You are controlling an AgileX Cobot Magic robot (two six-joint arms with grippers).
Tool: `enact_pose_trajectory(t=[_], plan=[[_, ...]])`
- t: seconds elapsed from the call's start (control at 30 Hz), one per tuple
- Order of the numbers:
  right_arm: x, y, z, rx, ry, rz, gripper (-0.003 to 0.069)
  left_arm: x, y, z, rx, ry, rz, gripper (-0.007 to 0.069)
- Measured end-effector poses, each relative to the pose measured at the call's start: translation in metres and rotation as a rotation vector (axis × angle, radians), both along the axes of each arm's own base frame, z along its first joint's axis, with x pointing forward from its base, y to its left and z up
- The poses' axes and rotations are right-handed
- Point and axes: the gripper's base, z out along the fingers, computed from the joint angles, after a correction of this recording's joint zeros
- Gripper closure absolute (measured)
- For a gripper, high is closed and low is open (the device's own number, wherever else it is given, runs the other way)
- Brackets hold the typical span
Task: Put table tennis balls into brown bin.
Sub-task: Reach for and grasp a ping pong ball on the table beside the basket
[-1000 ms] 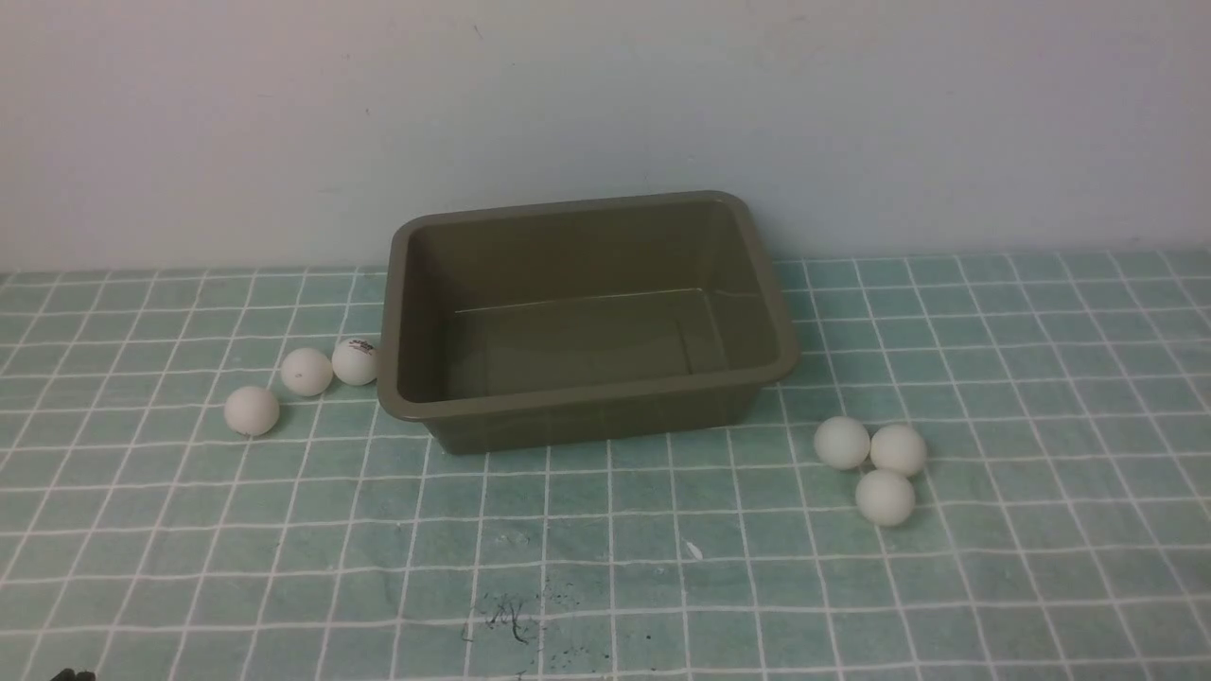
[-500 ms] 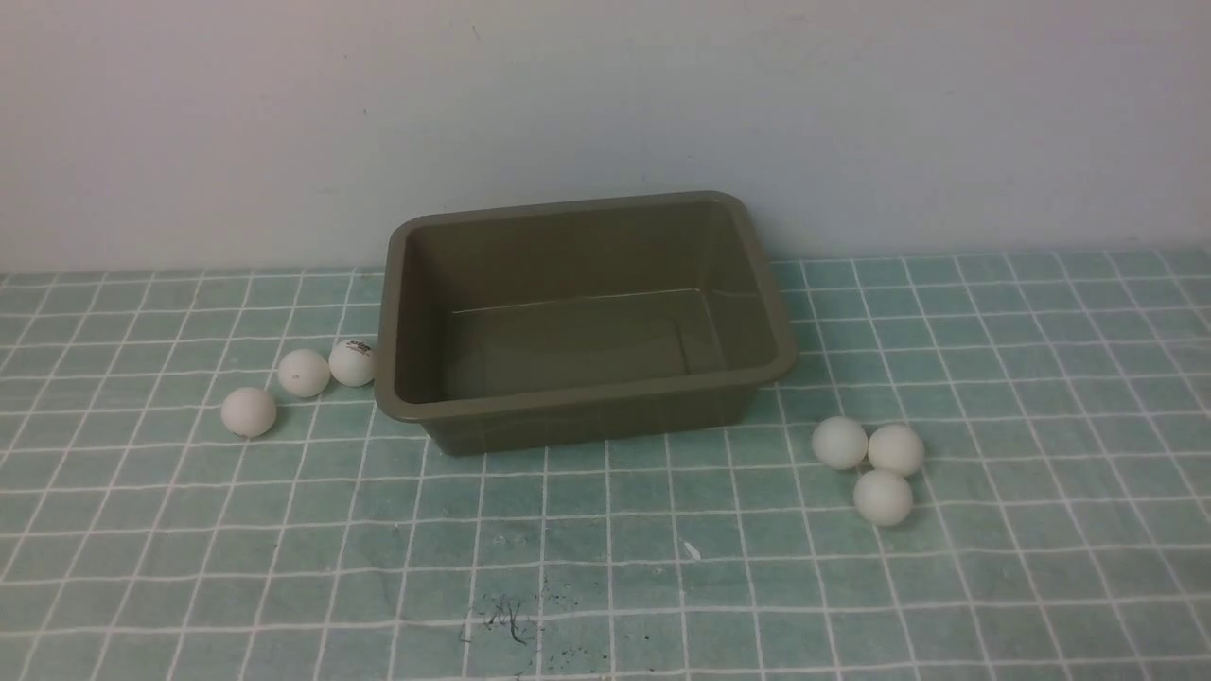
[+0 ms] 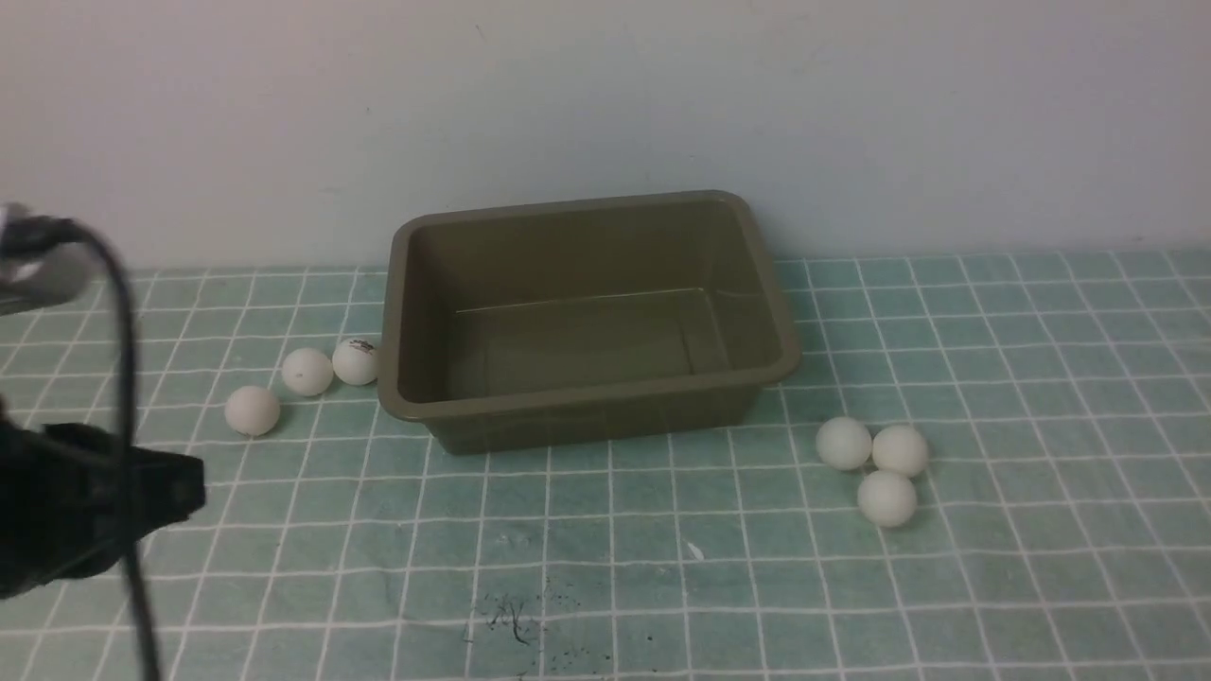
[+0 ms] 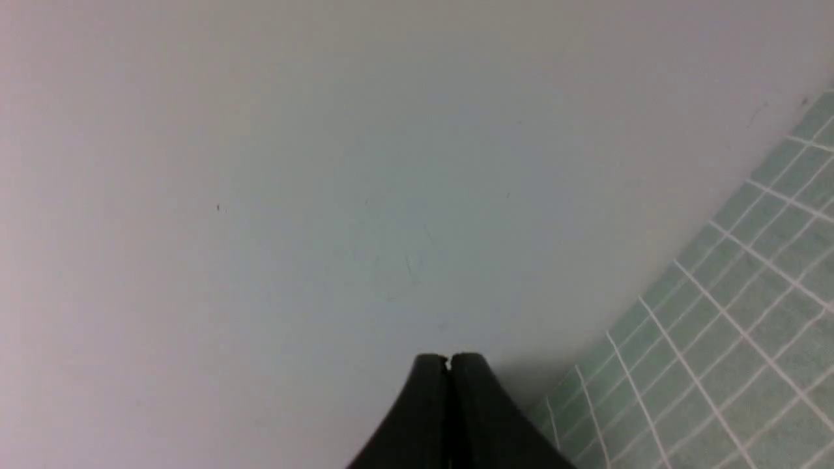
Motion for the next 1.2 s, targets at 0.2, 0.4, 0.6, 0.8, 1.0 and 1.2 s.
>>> enact_pose_trajectory(t=[0.2, 0.4, 0.6, 0.8, 1.0, 1.2], plan=[[0.003, 0.020, 0.045, -0.321, 0.177, 0.210, 0.0673, 0.085, 0.019, -0.040, 0.030, 0.233, 0.076, 0.0629], [0.024, 0.029, 0.079, -0.579, 0.418, 0.385, 0.0673, 0.153, 0.051, -0.067, 0.077, 0.310, 0.085, 0.0629], [0.043, 0.030, 0.085, -0.660, 0.487, 0.437, 0.0673, 0.203, 0.064, -0.091, 0.174, 0.334, 0.026, 0.0587], [0.053, 0.031, 0.079, -0.660, 0.540, 0.457, 0.0673, 0.240, 0.077, -0.115, 0.286, 0.349, -0.008, 0.0410], [0.072, 0.031, 0.072, -0.648, 0.629, 0.487, 0.0669, 0.258, 0.081, -0.146, 0.305, 0.336, 0.008, 0.0177], [0.110, 0.034, 0.080, -0.662, 0.736, 0.557, 0.0605, 0.266, 0.083, -0.165, 0.310, 0.317, 0.026, 0.0123]])
